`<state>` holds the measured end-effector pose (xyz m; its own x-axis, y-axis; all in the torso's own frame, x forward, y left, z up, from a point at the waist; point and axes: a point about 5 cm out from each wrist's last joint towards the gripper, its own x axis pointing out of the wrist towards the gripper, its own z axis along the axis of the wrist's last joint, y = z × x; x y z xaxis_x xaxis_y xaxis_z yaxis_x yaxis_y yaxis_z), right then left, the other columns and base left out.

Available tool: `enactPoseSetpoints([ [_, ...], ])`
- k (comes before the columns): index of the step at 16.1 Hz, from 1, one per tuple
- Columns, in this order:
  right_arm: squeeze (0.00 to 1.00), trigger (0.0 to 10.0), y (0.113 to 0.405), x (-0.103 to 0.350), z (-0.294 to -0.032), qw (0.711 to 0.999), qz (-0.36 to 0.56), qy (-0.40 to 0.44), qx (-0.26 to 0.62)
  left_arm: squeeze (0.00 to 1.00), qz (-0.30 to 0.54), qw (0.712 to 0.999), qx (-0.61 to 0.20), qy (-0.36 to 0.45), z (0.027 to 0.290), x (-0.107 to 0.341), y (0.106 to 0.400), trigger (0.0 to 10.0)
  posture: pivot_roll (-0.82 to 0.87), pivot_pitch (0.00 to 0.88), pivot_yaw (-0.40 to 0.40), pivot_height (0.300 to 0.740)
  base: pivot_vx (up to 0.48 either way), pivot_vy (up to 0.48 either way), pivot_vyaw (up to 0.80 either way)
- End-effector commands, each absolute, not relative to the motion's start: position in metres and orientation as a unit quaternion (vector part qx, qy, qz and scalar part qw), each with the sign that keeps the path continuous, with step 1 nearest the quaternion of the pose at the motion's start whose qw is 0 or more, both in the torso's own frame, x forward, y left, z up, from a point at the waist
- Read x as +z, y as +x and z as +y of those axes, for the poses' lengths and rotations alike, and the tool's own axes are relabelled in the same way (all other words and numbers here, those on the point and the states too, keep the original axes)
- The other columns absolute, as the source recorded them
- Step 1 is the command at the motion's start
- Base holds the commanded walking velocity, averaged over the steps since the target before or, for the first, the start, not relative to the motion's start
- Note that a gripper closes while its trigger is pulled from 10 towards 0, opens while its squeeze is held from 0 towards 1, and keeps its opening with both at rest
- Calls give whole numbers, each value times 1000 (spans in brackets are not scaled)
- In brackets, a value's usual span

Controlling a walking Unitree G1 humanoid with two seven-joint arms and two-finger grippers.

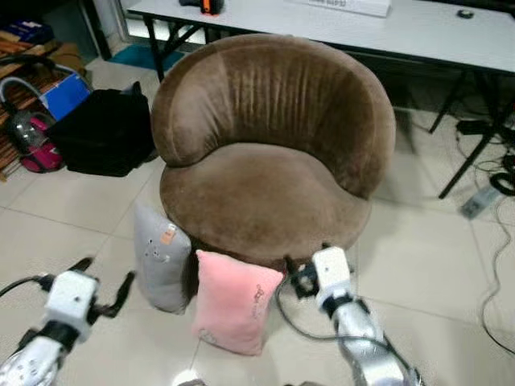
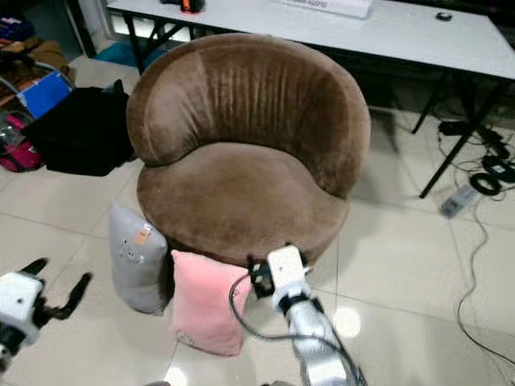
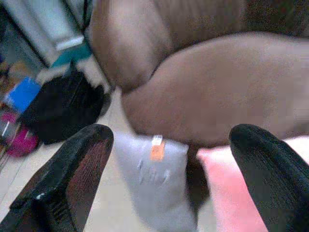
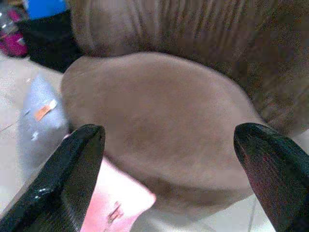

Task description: Move the pillow to the sofa from floor

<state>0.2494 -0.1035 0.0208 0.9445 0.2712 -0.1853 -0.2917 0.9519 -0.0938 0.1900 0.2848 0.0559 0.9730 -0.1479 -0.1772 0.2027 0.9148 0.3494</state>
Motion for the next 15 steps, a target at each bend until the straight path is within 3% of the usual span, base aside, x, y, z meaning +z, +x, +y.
enactPoseSetpoints([
  [1,596,10000,255,23,-110,986,80,-63,134,1000,56,979,-108,166,249,53,228,10000,-15,37,-44,740,0,0,0],
  [2,596,10000,258,25,-112,986,77,-65,134,1000,55,979,-119,156,224,52,257,10000,-21,34,-46,740,0,0,0],
  [4,596,10000,267,31,-120,986,67,-71,132,1000,64,975,-144,158,187,49,289,10000,-54,18,-51,740,0,0,0],
  [15,596,10000,271,25,-126,986,73,-76,130,1000,72,974,-149,156,171,39,290,10000,-57,31,-57,740,0,0,0],
])
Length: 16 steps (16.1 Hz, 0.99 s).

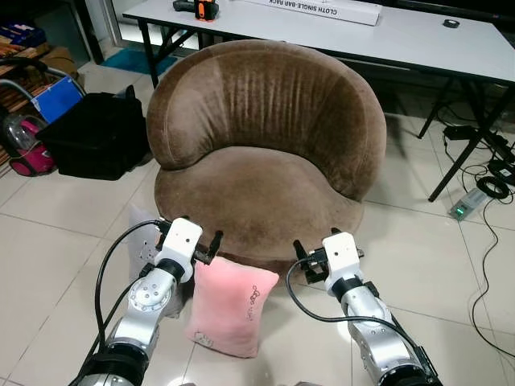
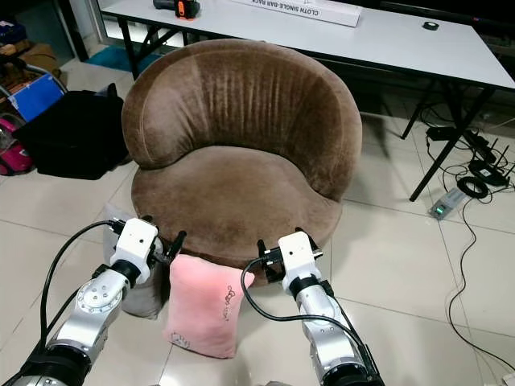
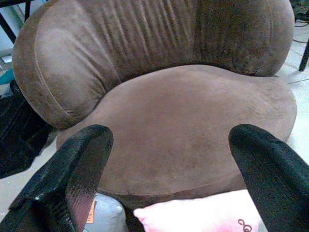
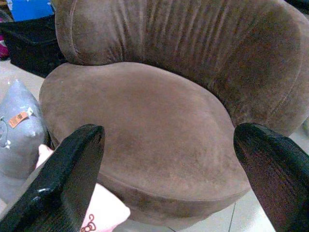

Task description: Move the pillow to the sofa from floor

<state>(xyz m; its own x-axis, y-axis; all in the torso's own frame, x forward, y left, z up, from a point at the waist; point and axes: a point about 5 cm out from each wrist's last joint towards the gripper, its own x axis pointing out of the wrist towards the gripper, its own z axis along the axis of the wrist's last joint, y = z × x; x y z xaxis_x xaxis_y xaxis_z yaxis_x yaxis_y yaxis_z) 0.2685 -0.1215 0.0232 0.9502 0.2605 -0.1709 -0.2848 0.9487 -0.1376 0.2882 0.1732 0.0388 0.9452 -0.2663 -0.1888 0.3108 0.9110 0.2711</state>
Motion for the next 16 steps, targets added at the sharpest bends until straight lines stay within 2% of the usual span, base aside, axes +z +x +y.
enactPoseSetpoints([
  [1,596,10000,272,25,-125,986,72,-78,132,1000,72,974,-148,155,172,39,290,10000,-53,31,-59,740,0,0,0],
  [5,596,10000,274,26,-121,983,70,-81,148,1000,73,975,-144,154,173,37,289,10000,-40,25,-63,740,0,0,0],
  [7,616,10000,275,26,-121,982,70,-87,152,1000,73,976,-141,151,174,37,288,10000,-40,25,-63,740,0,0,553],
  [16,643,10000,273,22,-117,979,80,-86,167,1000,91,983,-122,104,174,31,283,10000,-20,26,-72,667,0,0,412],
])
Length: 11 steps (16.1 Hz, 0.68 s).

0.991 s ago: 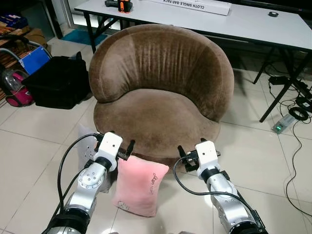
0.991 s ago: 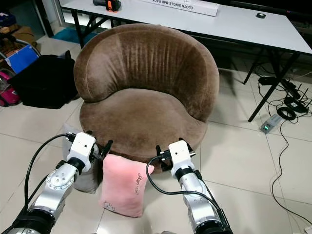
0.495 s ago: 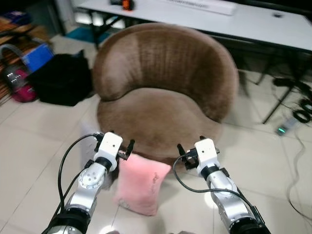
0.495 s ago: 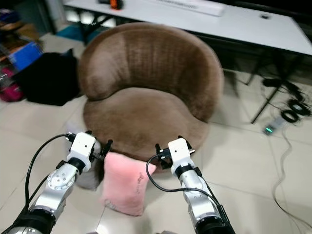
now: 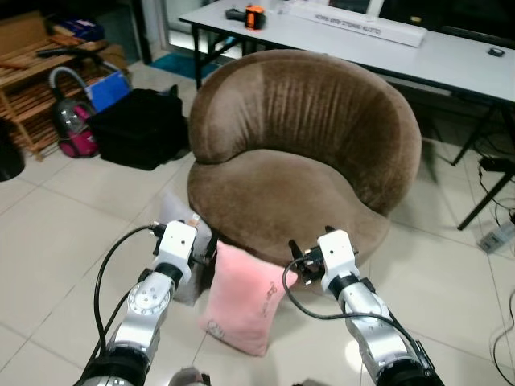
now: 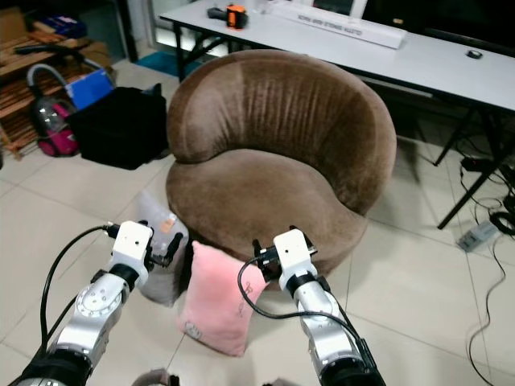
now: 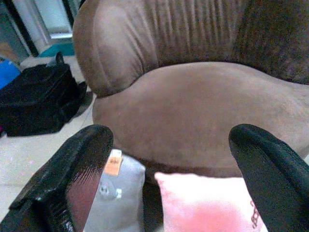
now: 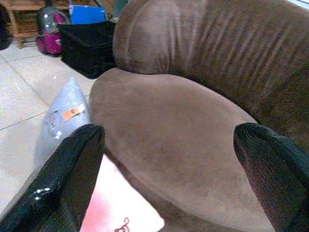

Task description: Move the pillow to the sofa from floor

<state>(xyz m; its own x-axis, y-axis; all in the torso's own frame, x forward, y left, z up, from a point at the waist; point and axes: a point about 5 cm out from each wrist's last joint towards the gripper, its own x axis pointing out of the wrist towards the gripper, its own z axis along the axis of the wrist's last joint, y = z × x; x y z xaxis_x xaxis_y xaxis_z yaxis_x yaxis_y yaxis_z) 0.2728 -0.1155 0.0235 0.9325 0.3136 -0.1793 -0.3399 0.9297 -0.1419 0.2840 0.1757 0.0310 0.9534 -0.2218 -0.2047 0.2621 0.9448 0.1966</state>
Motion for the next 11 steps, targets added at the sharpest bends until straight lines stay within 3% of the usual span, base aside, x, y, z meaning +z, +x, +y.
enactPoseSetpoints([
  [1,647,10000,273,22,-116,978,80,-86,170,1000,93,983,-120,100,174,30,283,10000,-19,28,-72,654,0,0,406],
  [4,651,10000,273,22,-116,978,80,-85,171,1000,94,984,-118,97,174,30,282,10000,-19,28,-72,632,0,0,410],
  [11,647,10000,273,24,-115,977,79,-85,176,1000,98,984,-114,93,174,29,281,10000,-22,33,-72,632,0,0,0],
])
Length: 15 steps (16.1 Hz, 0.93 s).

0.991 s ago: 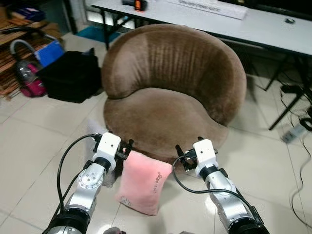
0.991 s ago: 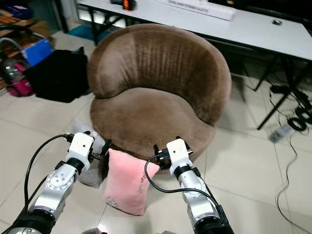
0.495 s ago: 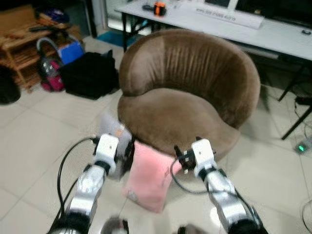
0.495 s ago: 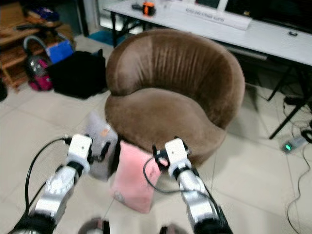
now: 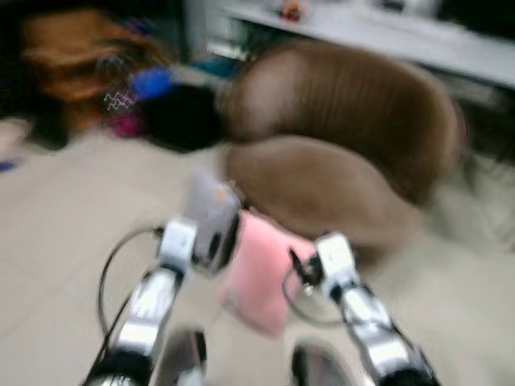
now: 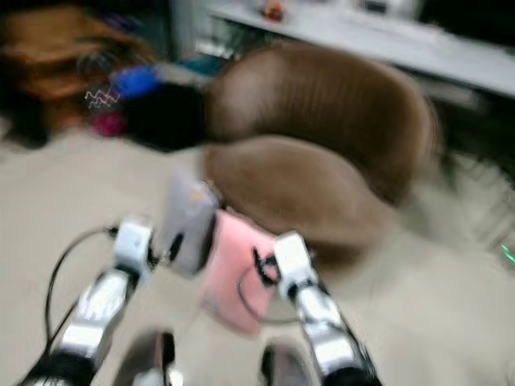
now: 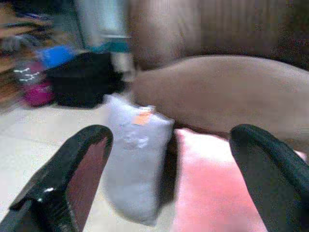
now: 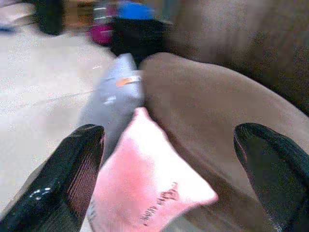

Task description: Move the pillow to the sofa from floor

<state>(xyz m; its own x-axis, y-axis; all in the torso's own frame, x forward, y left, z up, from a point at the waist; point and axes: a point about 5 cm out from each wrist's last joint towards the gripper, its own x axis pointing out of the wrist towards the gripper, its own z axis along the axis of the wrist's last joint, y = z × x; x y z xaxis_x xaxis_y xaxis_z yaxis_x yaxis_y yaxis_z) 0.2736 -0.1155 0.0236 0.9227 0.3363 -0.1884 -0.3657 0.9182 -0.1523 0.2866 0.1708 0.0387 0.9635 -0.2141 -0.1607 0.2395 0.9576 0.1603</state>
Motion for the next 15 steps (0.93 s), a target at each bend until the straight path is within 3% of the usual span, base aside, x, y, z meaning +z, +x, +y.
enactPoseSetpoints([
  [1,643,10000,273,24,-115,977,78,-86,176,1000,98,984,-114,92,173,29,281,10000,-23,33,-73,632,0,0,0],
  [8,643,10000,271,26,-129,981,76,-90,156,1000,83,990,-85,72,187,34,283,10000,-19,30,-102,632,0,0,0],
  [15,643,10000,268,18,-151,978,94,-105,153,1000,99,991,-71,58,175,20,277,10000,-20,24,-155,632,0,0,0],
])
